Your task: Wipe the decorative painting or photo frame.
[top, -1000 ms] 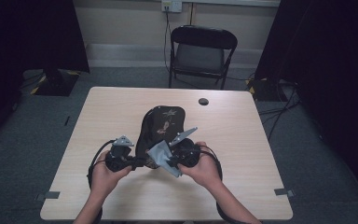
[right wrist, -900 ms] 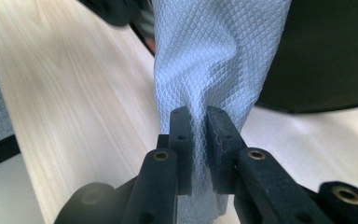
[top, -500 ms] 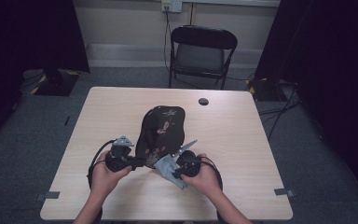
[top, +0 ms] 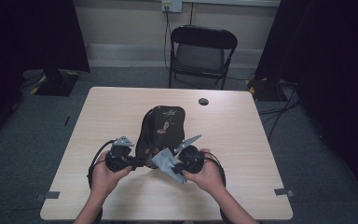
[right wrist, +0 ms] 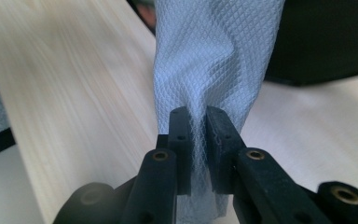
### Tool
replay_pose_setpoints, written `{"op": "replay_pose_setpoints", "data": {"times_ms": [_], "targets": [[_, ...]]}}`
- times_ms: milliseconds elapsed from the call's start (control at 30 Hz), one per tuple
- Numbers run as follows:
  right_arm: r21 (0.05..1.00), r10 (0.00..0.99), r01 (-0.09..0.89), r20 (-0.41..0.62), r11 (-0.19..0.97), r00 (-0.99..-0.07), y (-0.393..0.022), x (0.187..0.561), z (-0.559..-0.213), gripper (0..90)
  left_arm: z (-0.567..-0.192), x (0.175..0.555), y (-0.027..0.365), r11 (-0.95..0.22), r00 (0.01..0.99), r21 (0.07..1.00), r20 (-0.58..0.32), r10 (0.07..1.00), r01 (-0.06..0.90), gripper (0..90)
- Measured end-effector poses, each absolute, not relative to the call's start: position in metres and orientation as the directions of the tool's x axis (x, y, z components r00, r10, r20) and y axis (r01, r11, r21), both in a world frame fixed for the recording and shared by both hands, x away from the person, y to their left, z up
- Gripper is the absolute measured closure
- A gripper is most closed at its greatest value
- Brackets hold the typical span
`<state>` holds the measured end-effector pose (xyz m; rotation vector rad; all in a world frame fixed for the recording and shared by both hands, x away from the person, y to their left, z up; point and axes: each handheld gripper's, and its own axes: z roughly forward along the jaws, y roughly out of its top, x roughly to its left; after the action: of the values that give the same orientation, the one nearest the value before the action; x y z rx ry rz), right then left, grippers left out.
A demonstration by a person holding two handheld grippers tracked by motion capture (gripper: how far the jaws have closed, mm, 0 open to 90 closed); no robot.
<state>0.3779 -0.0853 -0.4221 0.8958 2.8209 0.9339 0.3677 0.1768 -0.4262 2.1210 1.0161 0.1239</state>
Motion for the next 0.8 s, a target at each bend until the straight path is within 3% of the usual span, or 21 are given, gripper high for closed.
{"op": "replay_pose_setpoints", "data": {"times_ms": [400, 800], "targets": [[0.659, 0.493, 0.412, 0.071, 0.629, -0.867, -0.068, 0.379, -0.352, 82.0, -0.426, 0.368, 0.177, -0.387, 0.678, 0.678, -0.226, 0.699, 0.625, 78.5], [0.618, 0.492, 0.432, 0.084, 0.656, -0.867, -0.061, 0.381, -0.379, 82.0, -0.426, 0.368, 0.178, -0.393, 0.682, 0.675, -0.225, 0.696, 0.624, 78.5]]}}
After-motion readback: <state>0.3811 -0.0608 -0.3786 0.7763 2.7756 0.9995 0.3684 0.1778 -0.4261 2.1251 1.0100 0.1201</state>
